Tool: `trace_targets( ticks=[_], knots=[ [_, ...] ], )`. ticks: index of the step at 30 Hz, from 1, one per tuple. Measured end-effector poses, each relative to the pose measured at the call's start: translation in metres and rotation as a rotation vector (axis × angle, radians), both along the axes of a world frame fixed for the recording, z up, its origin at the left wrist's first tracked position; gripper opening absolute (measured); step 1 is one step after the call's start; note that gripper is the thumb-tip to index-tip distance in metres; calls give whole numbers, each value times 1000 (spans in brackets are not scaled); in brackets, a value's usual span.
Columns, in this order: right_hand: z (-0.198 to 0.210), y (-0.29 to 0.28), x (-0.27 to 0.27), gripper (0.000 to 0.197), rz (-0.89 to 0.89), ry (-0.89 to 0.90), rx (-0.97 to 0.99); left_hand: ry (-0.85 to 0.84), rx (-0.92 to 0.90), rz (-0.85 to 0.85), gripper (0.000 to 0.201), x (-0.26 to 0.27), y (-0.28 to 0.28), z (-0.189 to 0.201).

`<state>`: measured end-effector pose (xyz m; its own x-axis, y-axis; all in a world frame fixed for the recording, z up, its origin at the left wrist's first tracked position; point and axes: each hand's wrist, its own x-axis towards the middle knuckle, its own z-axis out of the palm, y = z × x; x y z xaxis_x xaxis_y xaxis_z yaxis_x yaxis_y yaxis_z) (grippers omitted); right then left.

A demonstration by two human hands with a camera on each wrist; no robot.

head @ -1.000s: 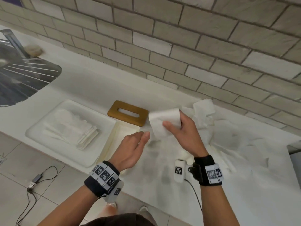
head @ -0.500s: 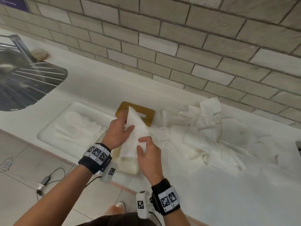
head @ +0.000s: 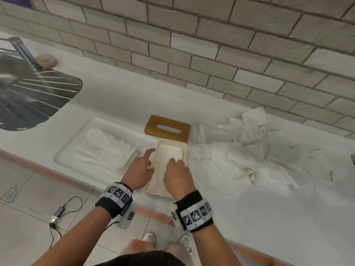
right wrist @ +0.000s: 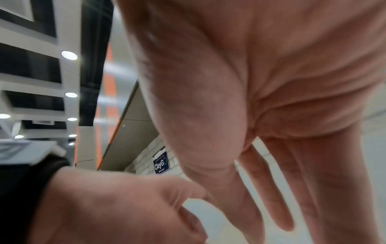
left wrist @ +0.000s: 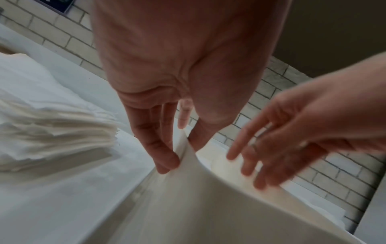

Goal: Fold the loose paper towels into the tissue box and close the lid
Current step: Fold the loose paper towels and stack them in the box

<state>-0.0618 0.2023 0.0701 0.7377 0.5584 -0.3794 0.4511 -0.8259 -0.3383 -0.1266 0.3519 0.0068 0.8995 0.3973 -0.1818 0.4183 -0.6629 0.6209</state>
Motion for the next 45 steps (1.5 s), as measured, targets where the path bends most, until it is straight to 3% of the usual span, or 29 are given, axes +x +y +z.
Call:
trace_targets(
  ticks=[2,6,10,12,14,17,20,22,24,26,29,34,37,42,45],
  knots=[
    [3,12,25,42,115,-83,-7,13,4,-6,67,-1,0,0],
    [-15,31,68,76,332,41,-201,46,28,-13,58,-4,1,-4],
    [-33,35,74,71,474,27,-340,44,51,-15,56,-5,0,-9],
    [-28,32,74,61,495,-9,-304,32,41,-7,55,-6,-2,-6],
    [-15,17,75,49,427,-86,-96,-15,30,30,55,-8,-4,0],
    [-5,-27,89,35,225,-353,148,-156,39,101,51,-10,-14,18],
    [-18,-91,120,56,-36,-545,97,-307,5,105,42,-7,-35,44],
    [-36,-133,145,79,-163,-537,-22,-366,-29,91,37,-1,-52,58],
    [-56,-170,167,85,-230,-513,-142,-387,-76,66,33,8,-70,66],
    [-65,-195,184,59,-281,-494,-109,-386,-125,24,29,19,-89,70],
    [-52,-217,201,19,-369,-520,230,-386,-174,-45,24,38,-113,71],
    [1,-224,200,13,-492,-335,778,-411,-229,-86,20,71,-139,74],
    [24,-215,193,10,-508,-179,952,-412,-250,-65,44,91,-151,78],
    [45,-193,177,15,-499,13,1062,-322,-280,-192,129,115,-161,93],
    [45,-181,169,14,-533,95,1147,-346,-304,-239,141,117,-156,96]
  ],
)
